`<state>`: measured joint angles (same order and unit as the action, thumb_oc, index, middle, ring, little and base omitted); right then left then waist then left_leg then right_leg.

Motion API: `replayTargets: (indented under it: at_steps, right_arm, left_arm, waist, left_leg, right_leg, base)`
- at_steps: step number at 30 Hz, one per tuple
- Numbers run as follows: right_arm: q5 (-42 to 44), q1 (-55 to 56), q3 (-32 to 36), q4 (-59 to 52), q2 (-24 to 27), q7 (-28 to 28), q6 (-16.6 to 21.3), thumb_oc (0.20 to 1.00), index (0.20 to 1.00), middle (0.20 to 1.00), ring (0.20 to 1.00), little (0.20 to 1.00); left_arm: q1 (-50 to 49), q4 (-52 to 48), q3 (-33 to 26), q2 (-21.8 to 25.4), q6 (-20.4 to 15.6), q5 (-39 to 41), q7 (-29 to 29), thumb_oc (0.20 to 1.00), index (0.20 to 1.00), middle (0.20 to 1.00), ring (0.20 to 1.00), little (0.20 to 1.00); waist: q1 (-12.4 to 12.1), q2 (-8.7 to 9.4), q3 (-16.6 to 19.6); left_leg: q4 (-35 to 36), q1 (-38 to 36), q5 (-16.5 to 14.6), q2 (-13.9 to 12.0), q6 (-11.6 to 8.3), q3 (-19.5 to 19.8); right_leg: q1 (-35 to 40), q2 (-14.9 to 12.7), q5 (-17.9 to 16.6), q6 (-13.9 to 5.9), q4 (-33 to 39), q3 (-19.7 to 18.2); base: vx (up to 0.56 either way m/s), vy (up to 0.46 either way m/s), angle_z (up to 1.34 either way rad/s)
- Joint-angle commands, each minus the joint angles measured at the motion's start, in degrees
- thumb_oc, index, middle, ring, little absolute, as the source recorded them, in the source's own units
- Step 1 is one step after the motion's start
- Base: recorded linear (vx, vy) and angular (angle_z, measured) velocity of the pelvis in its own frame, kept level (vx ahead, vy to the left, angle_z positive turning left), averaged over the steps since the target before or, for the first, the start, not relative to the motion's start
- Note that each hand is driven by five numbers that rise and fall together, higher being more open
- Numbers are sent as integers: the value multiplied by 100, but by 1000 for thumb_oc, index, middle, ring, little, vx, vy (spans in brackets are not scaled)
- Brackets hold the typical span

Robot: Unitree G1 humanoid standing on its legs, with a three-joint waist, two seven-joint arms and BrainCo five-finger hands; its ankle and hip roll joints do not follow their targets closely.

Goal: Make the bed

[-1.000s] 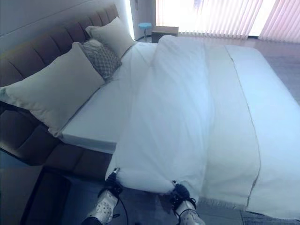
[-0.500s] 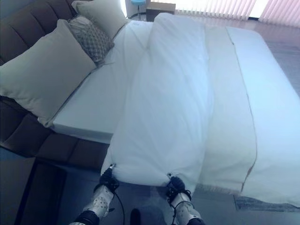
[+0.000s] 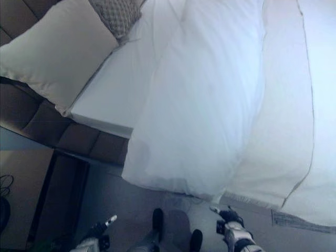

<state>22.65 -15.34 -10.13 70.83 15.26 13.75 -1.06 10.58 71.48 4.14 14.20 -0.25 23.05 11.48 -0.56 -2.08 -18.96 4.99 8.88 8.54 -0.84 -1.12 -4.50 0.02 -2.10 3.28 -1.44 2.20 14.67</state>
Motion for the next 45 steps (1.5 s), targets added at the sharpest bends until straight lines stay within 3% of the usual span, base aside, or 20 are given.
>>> replayTargets:
  at_steps: [1, 5, 7, 8, 11, 12, 13, 17, 18, 20, 23, 25, 26, 29, 30, 31, 32, 36, 39, 45]
  right_arm:
    - [-293, 292, 91, 39, 158, -128, -90, 1000, 1000, 1000, 1000, 1000]
    - [-356, 677, 376, -278, 376, -262, -9, 1000, 1000, 1000, 1000, 1000]
    - [-311, 957, 416, -1438, 604, -404, 126, 1000, 1000, 1000, 1000, 1000]
    - [-311, 959, 416, -1440, 603, -403, 124, 1000, 1000, 1000, 1000, 1000]
    - [-339, 1028, 271, -2426, 855, -655, 223, 1000, 1000, 1000, 1000, 1000]
    - [-356, 993, 197, -2723, 938, -739, 243, 1000, 1000, 1000, 1000, 1000]
    - [-286, 837, 87, -3187, 1113, -888, 291, 1000, 1000, 1000, 1000, 1000]
    - [-164, 360, -91, -3512, 1291, -929, 380, 1000, 1000, 1000, 1000, 1000]
    - [-72, 11, -192, -3678, 1335, -854, 430, 1000, 1000, 1000, 1000, 1000]
    - [153, -415, -394, -3928, 1188, -918, 459, 1000, 1000, 1000, 1000, 1000]
    - [166, -737, -550, -3980, 1119, -884, 452, 1000, 1000, 1000, 1000, 1000]
    - [425, -1209, -755, -4172, 895, -837, 473, 1000, 1000, 1000, 1000, 1000]
    - [732, -1704, -948, -4169, 722, -747, 519, 1000, 1000, 1000, 1000, 1000]
    - [1223, -2242, -1039, -4050, 600, -673, 624, 1000, 1000, 1000, 1000, 1000]
    - [1650, -2698, -1102, -3875, 471, -631, 691, 1000, 1000, 1000, 1000, 1000]
    - [1654, -2711, -1102, -3865, 471, -635, 694, 1000, 1000, 1000, 1000, 1000]
    - [2063, -3201, -1168, -3696, 436, -579, 778, 1000, 1000, 1000, 1000, 1000]
    - [2219, -3373, -1187, -3695, 437, -483, 792, 1000, 1000, 1000, 1000, 1000]
    - [2197, -4004, -1352, -3349, 569, -400, 778, 1000, 1000, 1000, 1000, 1000]
    - [2043, -4750, -1654, -2759, 607, -147, 703, 1000, 1000, 1000, 1000, 1000]
  left_arm:
    - [21, 491, -38, -178, 73, -350, -145, 1000, 1000, 1000, 1000, 1000]
    - [-249, 327, -119, -144, 43, -485, -256, 1000, 1000, 1000, 1000, 1000]
    - [-380, -470, -92, -50, -81, -309, -336, 1000, 1000, 1000, 1000, 1000]
    - [-381, -471, -91, -50, -80, -309, -335, 1000, 1000, 1000, 1000, 1000]
    - [-400, -1288, 44, 38, -190, -83, -467, 1000, 1000, 1000, 1000, 1000]
    - [-359, -1448, 83, 53, -212, -18, -523, 1000, 1000, 1000, 1000, 1000]
    - [-211, -1769, 250, 119, -285, 66, -579, 1000, 1000, 1000, 1000, 1000]
    - [59, -2320, 534, 247, -340, 287, -675, 1000, 1000, 1000, 1000, 1000]
    - [368, -2647, 739, 335, -384, 497, -715, 1000, 1000, 1000, 1000, 1000]
    - [736, -3029, 934, 379, -443, 891, -793, 1000, 1000, 1000, 1000, 1000]
    - [919, -3230, 956, 387, -477, 1153, -776, 1000, 1000, 1000, 1000, 1000]
    - [1277, -3428, 983, 428, -563, 1582, -755, 1000, 1000, 1000, 1000, 1000]
    - [1687, -3540, 1085, 460, -639, 2007, -699, 1000, 1000, 1000, 1000, 1000]
    - [2213, -3435, 1168, 520, -681, 2521, -752, 1000, 1000, 1000, 1000, 1000]
    - [2625, -3346, 1189, 494, -701, 2848, -769, 1000, 1000, 1000, 1000, 1000]
    - [2635, -3340, 1188, 496, -702, 2851, -772, 1000, 1000, 1000, 1000, 1000]
    - [3071, -3376, 1242, 523, -802, 3107, -698, 1000, 1000, 1000, 1000, 1000]
    - [3316, -3425, 1378, 399, -754, 3224, -649, 1000, 1000, 1000, 1000, 1000]
    - [3827, -3189, 1459, 423, -782, 3144, -567, 1000, 1000, 1000, 1000, 1000]
    - [4512, -2638, 1629, 461, -754, 2801, -198, 1000, 1000, 1000, 1000, 1000]
  waist:
    - [100, -22, 353]
    - [218, -46, 487]
    - [290, -44, 470]
    - [289, -44, 484]
    - [288, 46, 336]
    - [253, 86, 289]
    - [169, 128, 206]
    - [105, 117, 284]
    - [78, 111, 269]
    - [80, 110, 241]
    - [36, 117, 204]
    - [-18, 164, 41]
    - [-52, 168, -161]
    - [-22, 163, -322]
    - [-61, 203, -374]
    - [-60, 200, -384]
    - [-41, 259, -485]
    - [-31, 260, -488]
    - [-73, 202, -529]
    - [-91, 235, -685]
  left_leg:
    - [-15, -185, -440, 337, -160, -208]
    - [-95, -509, -574, 292, -166, -260]
    - [-408, -595, -713, 245, -184, -294]
    - [-411, -576, -709, 244, -184, -294]
    - [-1289, -374, -859, 234, -277, -322]
    - [-1530, -232, -879, 269, -297, -265]
    - [-1704, 65, -834, 386, -342, 67]
    - [-1240, 411, -640, 262, -275, 239]
    - [-1255, 647, -493, 173, -290, 150]
    - [-1175, 550, -524, 160, -220, 3]
    - [-1100, 531, -566, 171, -144, -80]
    - [-1113, 529, -660, 141, -49, -292]
    - [-1146, 500, -720, 97, 6, -456]
    - [-1225, 574, -730, 107, 36, -485]
    - [-1178, 627, -780, 157, 30, -564]
    - [-1176, 623, -779, 155, 30, -562]
    - [-1109, 753, -781, 222, 10, -573]
    - [-1153, 972, -672, 303, -5, -394]
    - [-669, 1158, -284, 241, -149, -196]
    - [-476, 1510, -67, 182, -260, 3]
  right_leg:
    - [-657, -78, -550, -364, -13, -289]
    - [-430, -28, -316, -312, -238, -389]
    - [-358, -12, -161, -253, -466, -475]
    - [-373, -11, -169, -253, -462, -474]
    - [-292, -60, -96, -188, -587, -494]
    - [-289, -86, -104, -166, -590, -516]
    - [-312, -107, -119, -170, -583, -575]
    - [-418, -77, -173, -260, -540, -657]
    - [-449, -79, -147, -293, -554, -688]
    - [-504, -63, -75, -309, -593, -775]
    - [-657, -104, -55, -354, -788, -878]
    - [-1045, -207, -26, -492, -1380, -903]
    - [-1444, -392, -127, -619, -1921, -798]
    - [-1657, -418, -198, -587, -2016, -892]
    - [-1638, -514, -353, -527, -1507, -665]
    - [-1628, -510, -362, -526, -1493, -662]
    - [-2017, -394, -657, -532, -980, -662]
    - [-1963, -332, -717, -473, -819, -803]
    - [-2097, -216, -835, -434, -567, -553]
    - [-2389, -160, -930, -406, -414, -316]
  base:
    - [116, -60, -10]
    - [87, -74, -15]
    - [37, -86, -19]
    - [1, -65, -6]
    - [-23, -92, -14]
    - [-60, -72, -6]
    - [-50, -33, -9]
    - [49, 14, -22]
    - [52, 40, -23]
    - [91, 148, -7]
    - [40, 232, -44]
    - [-47, 290, -68]
    - [-38, 142, -72]
    - [-21, 148, -69]
    - [19, 38, -6]
    - [69, -18, -25]
    - [83, -94, -34]
    - [87, -96, 9]
    - [75, -179, 42]
    - [14, -126, 24]
